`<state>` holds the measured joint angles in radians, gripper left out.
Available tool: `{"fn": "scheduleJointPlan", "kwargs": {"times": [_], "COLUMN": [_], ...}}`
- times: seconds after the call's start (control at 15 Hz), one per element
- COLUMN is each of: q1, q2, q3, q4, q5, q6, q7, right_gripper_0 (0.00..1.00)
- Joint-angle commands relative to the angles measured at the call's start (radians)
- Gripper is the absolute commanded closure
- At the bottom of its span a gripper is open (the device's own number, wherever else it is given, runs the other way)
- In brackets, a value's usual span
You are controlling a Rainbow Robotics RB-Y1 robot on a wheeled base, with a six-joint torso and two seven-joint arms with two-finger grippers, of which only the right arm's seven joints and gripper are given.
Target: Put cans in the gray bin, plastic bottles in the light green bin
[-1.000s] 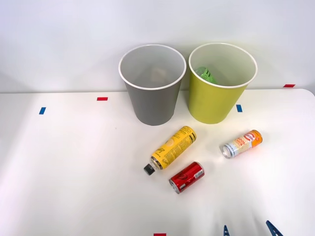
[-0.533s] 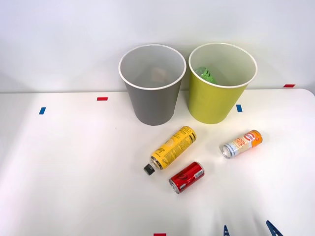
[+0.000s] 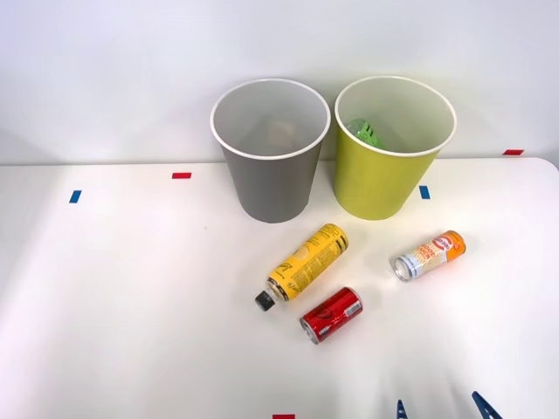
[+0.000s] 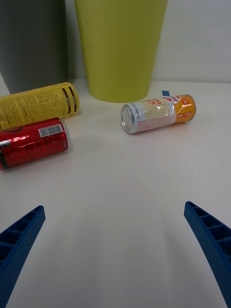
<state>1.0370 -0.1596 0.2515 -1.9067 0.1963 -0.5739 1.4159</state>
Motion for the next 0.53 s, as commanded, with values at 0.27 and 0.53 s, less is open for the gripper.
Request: {"fn": "scheduleJointPlan", "kwargs": {"times": [0.27, 0.53], "q1": [0.0, 0.0], "q2": [0.0, 0.0], "q3": [0.0, 0.0], "q4": [0.0, 0.0], "q5": [0.0, 0.0], "q6": [0.0, 0.0], "q7": [0.0, 0.0], "right_gripper_0": [0.0, 0.0]}}
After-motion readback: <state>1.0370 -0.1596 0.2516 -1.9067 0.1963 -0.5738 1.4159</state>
